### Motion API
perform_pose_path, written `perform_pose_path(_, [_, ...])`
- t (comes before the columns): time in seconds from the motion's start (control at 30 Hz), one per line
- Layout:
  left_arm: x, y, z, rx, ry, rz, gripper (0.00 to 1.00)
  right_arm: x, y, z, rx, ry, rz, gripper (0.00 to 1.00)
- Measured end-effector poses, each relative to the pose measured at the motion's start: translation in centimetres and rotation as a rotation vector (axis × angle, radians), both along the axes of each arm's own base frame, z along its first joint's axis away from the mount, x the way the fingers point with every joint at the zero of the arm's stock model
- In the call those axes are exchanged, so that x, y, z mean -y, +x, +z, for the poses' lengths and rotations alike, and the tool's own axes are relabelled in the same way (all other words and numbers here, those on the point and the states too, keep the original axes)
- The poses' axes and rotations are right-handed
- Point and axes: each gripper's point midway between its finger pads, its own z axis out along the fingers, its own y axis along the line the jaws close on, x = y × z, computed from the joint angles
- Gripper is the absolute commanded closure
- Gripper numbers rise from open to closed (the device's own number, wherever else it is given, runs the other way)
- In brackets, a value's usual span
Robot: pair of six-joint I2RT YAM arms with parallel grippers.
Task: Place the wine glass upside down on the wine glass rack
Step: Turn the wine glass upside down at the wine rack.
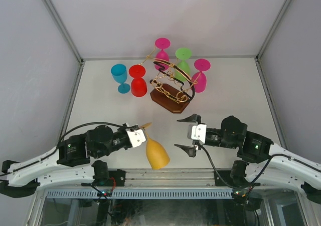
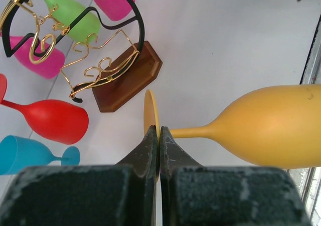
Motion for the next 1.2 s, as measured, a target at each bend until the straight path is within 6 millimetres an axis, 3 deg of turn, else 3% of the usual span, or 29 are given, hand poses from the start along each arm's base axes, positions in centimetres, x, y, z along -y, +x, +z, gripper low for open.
perform_pose_path(0.13, [0.7,0.0,-0.8,0.022,0.063,-0.031,1.00,-1.5,-0.3,-1.5,0.018,-0.059,0.069,0.19])
perform_pose_path(0.27, [1.1,0.1,-1.3,0.042,0.104,-0.049,1.00,-2.6,0.2,-2.9,0.005,-0.113,0.113,0.30])
perform_pose_path(0.53, [1.0,0.3,-1.1,0.085,0.124,-0.066,1.00,-3.4,2.9,-1.0,-0.013,-0.080,0.141,0.40])
perform_pose_path(0.67, [0.9,0.3,-1.1,0.092,0.129,-0.070,1.00,-4.2,2.9,-0.8,-0.010,-0.077,0.184,0.53])
perform_pose_path(0.9, [1.0,0.3,-1.0,0.098,0.133,-0.074,1.00,-4.7,3.0,-1.3,0.006,-0.086,0.215,0.42])
perform_pose_path(1.2, [1.2,0.1,-1.0,0.099,0.131,-0.094,1.00,-5.7,2.9,-1.1,0.049,-0.078,0.256,0.43])
